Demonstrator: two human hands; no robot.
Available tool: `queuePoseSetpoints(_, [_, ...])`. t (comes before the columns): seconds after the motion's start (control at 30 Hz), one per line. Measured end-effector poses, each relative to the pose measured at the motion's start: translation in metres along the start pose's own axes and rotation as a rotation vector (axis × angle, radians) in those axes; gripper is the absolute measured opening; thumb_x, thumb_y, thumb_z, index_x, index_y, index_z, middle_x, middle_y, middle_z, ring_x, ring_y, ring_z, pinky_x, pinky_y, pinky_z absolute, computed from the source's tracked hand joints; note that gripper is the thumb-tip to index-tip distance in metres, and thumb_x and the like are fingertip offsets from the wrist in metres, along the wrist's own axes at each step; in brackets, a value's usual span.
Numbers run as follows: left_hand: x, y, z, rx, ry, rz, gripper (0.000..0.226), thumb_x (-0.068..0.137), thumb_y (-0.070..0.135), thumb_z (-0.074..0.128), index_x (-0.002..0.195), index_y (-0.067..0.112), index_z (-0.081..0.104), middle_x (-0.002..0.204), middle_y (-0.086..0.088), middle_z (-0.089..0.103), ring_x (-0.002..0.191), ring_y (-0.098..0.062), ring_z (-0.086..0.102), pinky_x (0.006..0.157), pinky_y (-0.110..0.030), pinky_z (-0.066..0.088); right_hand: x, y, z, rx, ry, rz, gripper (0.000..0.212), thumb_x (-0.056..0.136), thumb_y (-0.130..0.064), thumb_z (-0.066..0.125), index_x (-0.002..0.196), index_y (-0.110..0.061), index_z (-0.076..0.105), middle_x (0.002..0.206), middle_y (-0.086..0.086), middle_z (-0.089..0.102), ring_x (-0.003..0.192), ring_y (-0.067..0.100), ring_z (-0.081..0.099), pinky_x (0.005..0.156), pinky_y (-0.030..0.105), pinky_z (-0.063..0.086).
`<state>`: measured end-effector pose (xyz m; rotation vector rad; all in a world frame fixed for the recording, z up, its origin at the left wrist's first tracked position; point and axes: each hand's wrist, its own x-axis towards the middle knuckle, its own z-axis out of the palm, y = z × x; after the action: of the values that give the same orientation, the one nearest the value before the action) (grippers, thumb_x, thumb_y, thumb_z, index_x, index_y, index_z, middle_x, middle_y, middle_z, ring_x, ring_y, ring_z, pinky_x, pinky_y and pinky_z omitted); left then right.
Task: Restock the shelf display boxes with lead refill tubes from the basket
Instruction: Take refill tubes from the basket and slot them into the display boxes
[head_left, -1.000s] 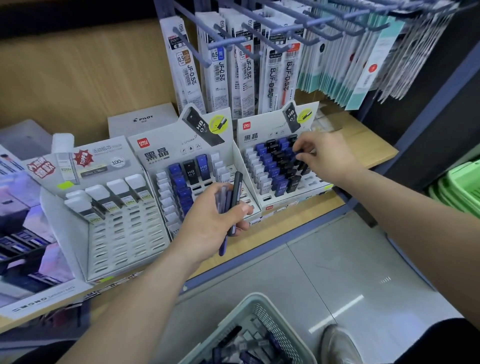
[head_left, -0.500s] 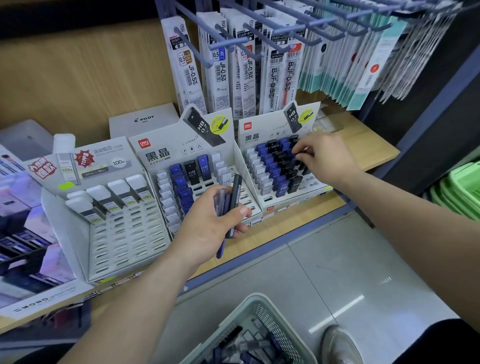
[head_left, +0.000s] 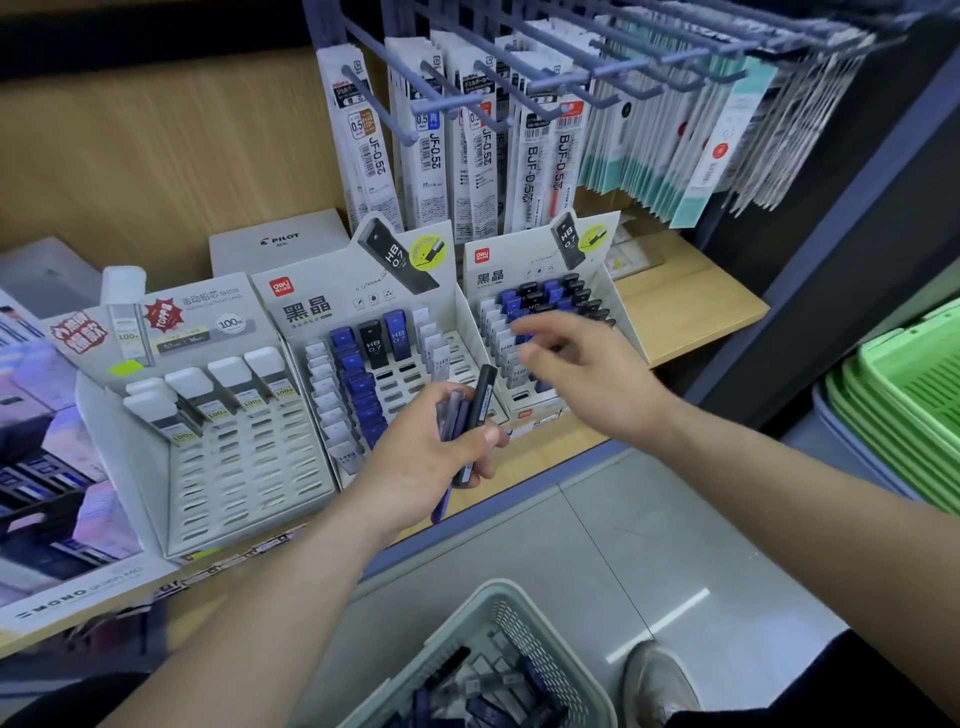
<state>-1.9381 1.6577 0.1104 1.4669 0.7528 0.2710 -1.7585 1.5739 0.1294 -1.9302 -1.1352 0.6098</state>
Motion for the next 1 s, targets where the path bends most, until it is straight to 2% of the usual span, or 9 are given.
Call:
queuePoseSetpoints(0.1, [-0.007,0.004,0.004,-0.007,-0.078,-0.006,0.027,0.095,0.007,0.064,0.119,0.012,0.053,0.097,-0.011,0.075,0.069,-0.020,0.067,0.068,-0.031,0.058,-0.018,-0.014,0.017,0.072,-0.108,-0.013,0.015,0.098,-0.028,0.060,0.108,-0.024,0.071,0.090,-0.009,0.068,0.074,0.003,0.062,0.064,0.018,0.048])
queuePoseSetpoints(0.17, [-0.011,0.006,0.006,0.006,-0.124,0.008,0.027,0.095,0.007,0.064,0.119,0.011,0.053,0.096,-0.009,0.075,0.069,-0.020,0.068,0.068,-0.032,0.058,-0.026,-0.019,0.018,0.075,-0.076,-0.031,0.009,0.096,-0.021,0.064,0.091,-0.020,0.072,0.082,-0.007,0.069,0.069,0.003,0.062,0.063,0.022,0.050])
queuePoseSetpoints(0.23, [-0.016,0.007,0.007,0.013,-0.153,0.021,0.026,0.096,0.008,0.064,0.119,0.011,0.053,0.094,-0.008,0.075,0.069,-0.020,0.069,0.068,-0.035,0.056,-0.034,-0.022,0.014,0.153,-0.044,-0.005,0.009,0.094,-0.016,0.068,0.086,-0.016,0.072,0.073,-0.006,0.067,0.064,0.007,0.062,0.061,0.028,0.056])
queuePoseSetpoints(0.3, [-0.021,0.009,0.006,0.010,-0.153,0.024,0.024,0.096,0.011,0.064,0.117,0.011,0.053,0.093,-0.009,0.075,0.068,-0.021,0.068,0.064,-0.035,0.054,-0.042,-0.026,0.010,0.242,-0.005,0.019,0.008,0.093,-0.013,0.069,0.086,-0.013,0.073,0.068,-0.005,0.065,0.060,0.011,0.061,0.061,0.032,0.059])
queuePoseSetpoints(0.43, [-0.029,0.013,0.004,0.005,-0.097,0.039,0.024,0.094,0.017,0.068,0.114,0.010,0.056,0.083,-0.005,0.073,0.060,-0.020,0.061,0.047,-0.026,0.044,-0.054,-0.034,0.013,0.353,0.078,0.060,0.008,0.093,-0.015,0.069,0.091,-0.009,0.072,0.073,0.004,0.064,0.058,0.013,0.062,0.059,0.028,0.058])
queuePoseSetpoints(0.63, [-0.037,0.017,-0.012,-0.012,0.084,0.080,0.028,0.082,0.011,0.080,0.104,0.015,0.062,0.059,0.004,0.060,0.049,-0.016,0.053,0.043,-0.025,0.040,-0.055,-0.039,0.013,0.506,0.154,0.119,0.014,0.095,-0.017,0.066,0.097,-0.003,0.066,0.086,0.019,0.063,0.062,0.021,0.069,0.061,0.030,0.060])
queuePoseSetpoints(0.77, [-0.037,0.016,-0.024,-0.079,0.221,0.104,0.023,0.085,0.009,0.077,0.102,0.015,0.063,0.054,-0.003,0.055,0.045,-0.015,0.046,0.041,-0.025,0.038,-0.053,-0.034,0.008,0.433,0.042,0.128,0.007,0.095,-0.016,0.066,0.095,-0.009,0.065,0.086,0.026,0.065,0.066,0.026,0.072,0.063,0.035,0.061])
queuePoseSetpoints(0.9, [-0.036,0.016,-0.032,-0.097,0.268,0.146,0.022,0.088,0.010,0.074,0.106,0.017,0.064,0.069,-0.021,0.061,0.046,-0.015,0.045,0.042,-0.026,0.038,-0.052,-0.032,0.022,0.205,-0.088,0.022,0.002,0.094,-0.018,0.068,0.094,-0.019,0.066,0.089,0.007,0.068,0.068,0.027,0.070,0.062,0.040,0.058])
queuePoseSetpoints(1.0, [-0.035,0.015,-0.031,-0.088,0.271,0.146,0.022,0.088,0.012,0.074,0.106,0.017,0.064,0.072,-0.016,0.067,0.047,-0.015,0.045,0.042,-0.026,0.039,-0.049,-0.032,0.030,0.014,-0.062,-0.083,0.018,0.082,-0.029,0.081,0.093,-0.029,0.066,0.088,-0.009,0.068,0.071,0.012,0.064,0.063,0.023,0.051])
